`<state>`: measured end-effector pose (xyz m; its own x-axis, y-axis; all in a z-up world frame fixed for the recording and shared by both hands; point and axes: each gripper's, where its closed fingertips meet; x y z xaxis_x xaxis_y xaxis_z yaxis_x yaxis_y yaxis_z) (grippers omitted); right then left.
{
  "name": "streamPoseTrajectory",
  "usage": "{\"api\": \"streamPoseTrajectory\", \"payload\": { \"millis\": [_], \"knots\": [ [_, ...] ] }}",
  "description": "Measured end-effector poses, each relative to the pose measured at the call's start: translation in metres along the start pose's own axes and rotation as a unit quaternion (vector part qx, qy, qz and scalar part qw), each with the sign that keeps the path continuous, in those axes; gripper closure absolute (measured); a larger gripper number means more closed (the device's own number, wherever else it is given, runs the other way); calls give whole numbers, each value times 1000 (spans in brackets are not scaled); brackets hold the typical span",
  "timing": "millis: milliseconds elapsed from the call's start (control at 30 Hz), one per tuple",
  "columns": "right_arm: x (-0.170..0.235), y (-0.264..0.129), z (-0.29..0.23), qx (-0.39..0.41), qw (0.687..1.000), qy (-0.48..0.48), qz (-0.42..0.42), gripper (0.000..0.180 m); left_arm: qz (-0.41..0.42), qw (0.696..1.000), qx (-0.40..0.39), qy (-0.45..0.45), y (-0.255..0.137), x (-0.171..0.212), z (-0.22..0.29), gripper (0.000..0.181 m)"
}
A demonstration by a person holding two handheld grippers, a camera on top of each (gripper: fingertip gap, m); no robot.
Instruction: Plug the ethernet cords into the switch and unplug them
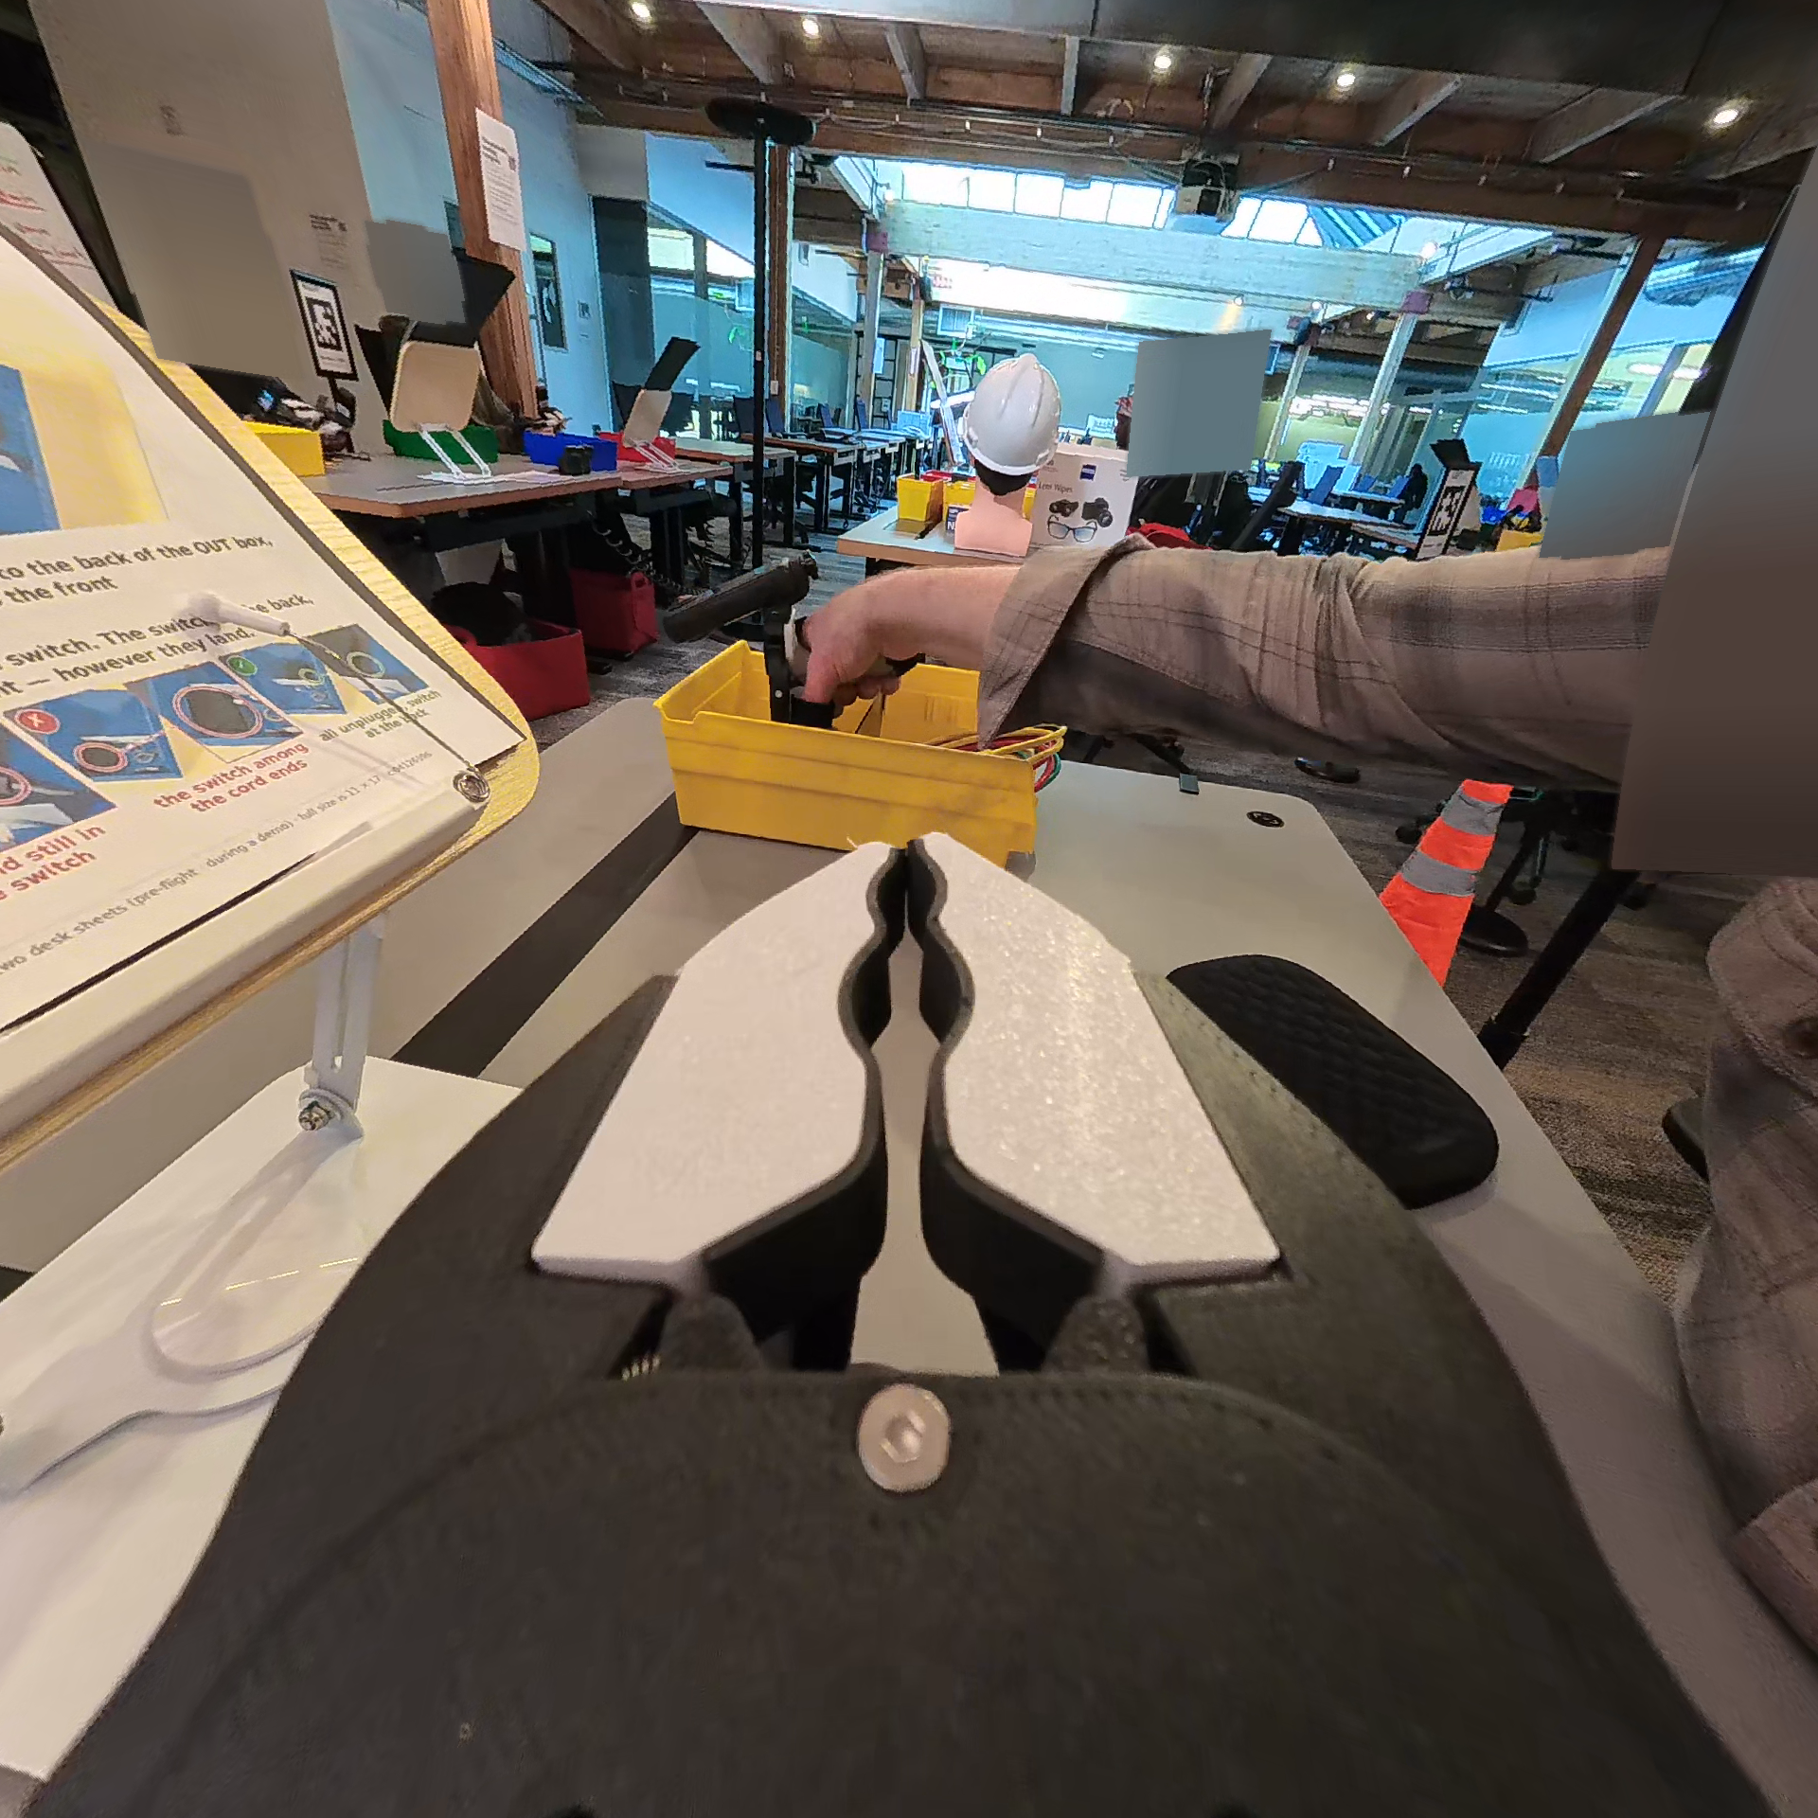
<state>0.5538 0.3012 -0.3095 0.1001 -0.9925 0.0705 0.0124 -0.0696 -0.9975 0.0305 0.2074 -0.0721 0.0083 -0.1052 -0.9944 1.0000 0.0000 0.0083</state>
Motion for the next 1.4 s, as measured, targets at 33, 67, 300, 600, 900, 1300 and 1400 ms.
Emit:
{"api": "streamPoseTrajectory", "payload": {
  "millis": [33, 67, 300, 600, 900, 1300, 1400],
  "knots": [
    [0, 0, 0, 0, 1000, -1, -2, 76, 0, 1000, 0, 0, 0, 0, 0, 181],
    [1, 0, 0, -1, 1000, -3, -3, 76, 0, 1000, 0, 0, 0, 0, 0, 181],
    [3, -2, 1, -1, 1000, -12, -6, 81, -4, 1000, 0, -1, 1, 2, 0, 181],
    [-3, -52, -20, -31, 994, -46, 95, 81, -1, 1000, -15, 11, 0, -2, -2, 181],
    [39, -140, -48, -32, 965, -75, 251, 80, 10, 998, -33, 43, -8, -20, 4, 178],
    [141, -185, -76, 58, 911, -74, 401, 85, 52, 992, -81, 82, -2, -78, 32, 150],
    [159, -169, -64, 53, 910, -51, 408, 86, 29, 988, -109, 105, -13, -92, 36, 143]
  ]
}}
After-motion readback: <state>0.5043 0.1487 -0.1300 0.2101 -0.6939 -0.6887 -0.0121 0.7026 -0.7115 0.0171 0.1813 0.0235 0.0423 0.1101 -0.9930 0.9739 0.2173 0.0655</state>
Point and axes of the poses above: each gripper's, where its closed fingertips meet, y out along the fingers, x out of its underside, z = x × y across the jaws, and after that the axes turned 1 degree about x, right-handed
